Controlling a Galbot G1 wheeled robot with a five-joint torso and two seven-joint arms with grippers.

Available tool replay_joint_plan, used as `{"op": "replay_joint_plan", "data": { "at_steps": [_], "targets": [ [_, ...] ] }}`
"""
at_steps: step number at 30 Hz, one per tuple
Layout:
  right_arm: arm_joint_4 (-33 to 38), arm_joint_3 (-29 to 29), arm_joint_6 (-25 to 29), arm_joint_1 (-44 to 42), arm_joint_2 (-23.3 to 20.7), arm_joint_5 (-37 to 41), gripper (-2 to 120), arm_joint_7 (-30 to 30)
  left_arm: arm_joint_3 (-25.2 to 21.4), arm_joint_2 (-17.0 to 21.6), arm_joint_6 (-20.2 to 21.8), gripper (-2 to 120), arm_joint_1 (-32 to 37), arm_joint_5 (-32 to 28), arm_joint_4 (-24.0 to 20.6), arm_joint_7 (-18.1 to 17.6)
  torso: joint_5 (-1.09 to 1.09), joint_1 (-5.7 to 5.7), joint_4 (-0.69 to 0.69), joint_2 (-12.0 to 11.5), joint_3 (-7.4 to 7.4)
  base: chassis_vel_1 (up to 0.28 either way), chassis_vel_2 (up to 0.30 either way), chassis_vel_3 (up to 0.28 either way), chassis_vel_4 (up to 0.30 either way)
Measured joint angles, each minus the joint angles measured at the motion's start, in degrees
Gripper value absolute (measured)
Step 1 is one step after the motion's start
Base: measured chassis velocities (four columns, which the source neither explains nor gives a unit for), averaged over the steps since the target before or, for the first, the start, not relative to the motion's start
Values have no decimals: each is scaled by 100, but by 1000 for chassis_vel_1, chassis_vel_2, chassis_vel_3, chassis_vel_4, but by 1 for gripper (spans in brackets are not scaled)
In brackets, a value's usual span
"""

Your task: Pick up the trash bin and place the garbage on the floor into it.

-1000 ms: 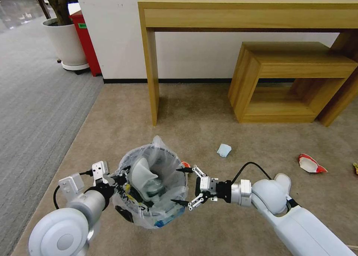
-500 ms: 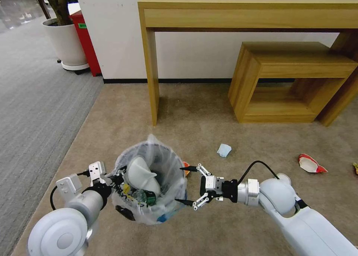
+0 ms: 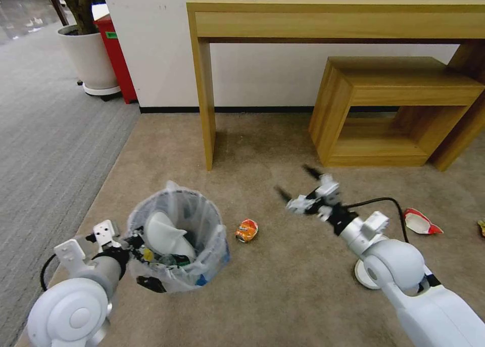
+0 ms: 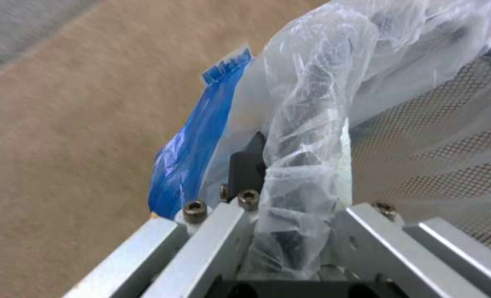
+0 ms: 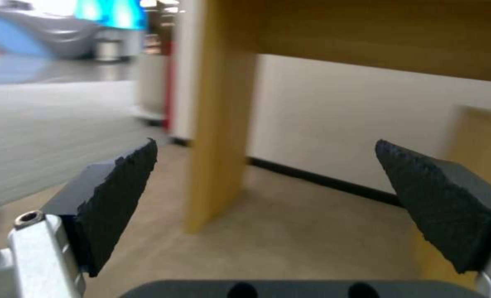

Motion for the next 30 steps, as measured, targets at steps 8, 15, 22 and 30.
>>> {"op": "replay_joint_plan", "data": {
  "at_steps": [8,15,22,30],
  "targets": [
    [-211,903,562,-472,591,-387,100,38,-662,-163,0,1,-11,261,95,83,0,0,0,0,0,0,0,0,0],
    [-322,1084,704,-670,1025,-669,100,545,-786,-52,-88,1,68,440,148,135,0,0,0,0,0,0,0,0,0],
    [-343,1230,703,-685,1093,-839,100,732,-805,-18,-232,1,83,672,284,294,0,-1,0,0,0,0,0,0,0],
    [-332,1218,701,-697,1098,-828,100,725,-686,-56,-325,1,63,797,345,502,1,0,0,0,0,0,0,0,0]
  ]
}}
